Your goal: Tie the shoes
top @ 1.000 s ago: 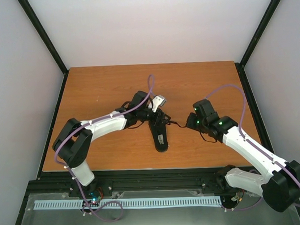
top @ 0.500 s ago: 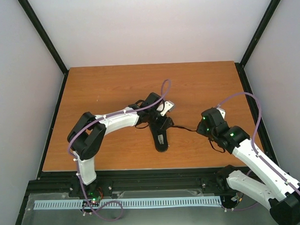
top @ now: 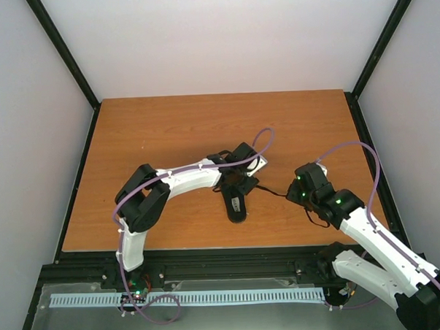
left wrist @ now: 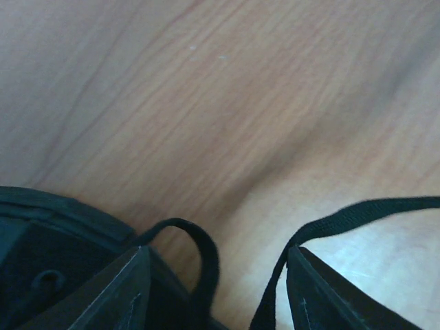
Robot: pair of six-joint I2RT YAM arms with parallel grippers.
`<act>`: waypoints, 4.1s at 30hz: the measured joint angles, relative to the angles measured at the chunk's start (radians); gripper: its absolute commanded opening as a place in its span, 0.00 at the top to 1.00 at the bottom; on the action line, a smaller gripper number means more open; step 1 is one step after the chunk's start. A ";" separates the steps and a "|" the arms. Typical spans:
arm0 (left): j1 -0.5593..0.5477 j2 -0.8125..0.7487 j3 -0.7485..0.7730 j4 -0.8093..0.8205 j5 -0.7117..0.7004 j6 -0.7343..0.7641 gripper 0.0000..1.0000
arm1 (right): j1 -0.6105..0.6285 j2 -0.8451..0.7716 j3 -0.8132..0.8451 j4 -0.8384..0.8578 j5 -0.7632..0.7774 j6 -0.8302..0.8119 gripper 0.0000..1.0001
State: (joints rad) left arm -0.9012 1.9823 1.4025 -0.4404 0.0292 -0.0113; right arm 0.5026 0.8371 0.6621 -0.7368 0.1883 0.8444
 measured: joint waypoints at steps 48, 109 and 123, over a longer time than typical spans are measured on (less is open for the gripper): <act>-0.034 0.124 0.243 -0.320 -0.225 0.037 0.72 | -0.004 -0.017 -0.224 0.018 -0.221 0.051 0.97; 0.198 -0.216 -0.288 0.365 0.521 -0.243 0.71 | -0.027 0.380 0.482 0.348 -0.185 -0.172 0.97; 0.198 -0.176 -0.248 0.361 0.495 -0.217 0.91 | -0.031 0.380 0.482 0.353 -0.206 -0.172 0.97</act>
State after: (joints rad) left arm -0.7029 1.8061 1.1549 -0.0795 0.5240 -0.2287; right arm 0.4713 1.2167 1.1439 -0.3840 -0.0177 0.6727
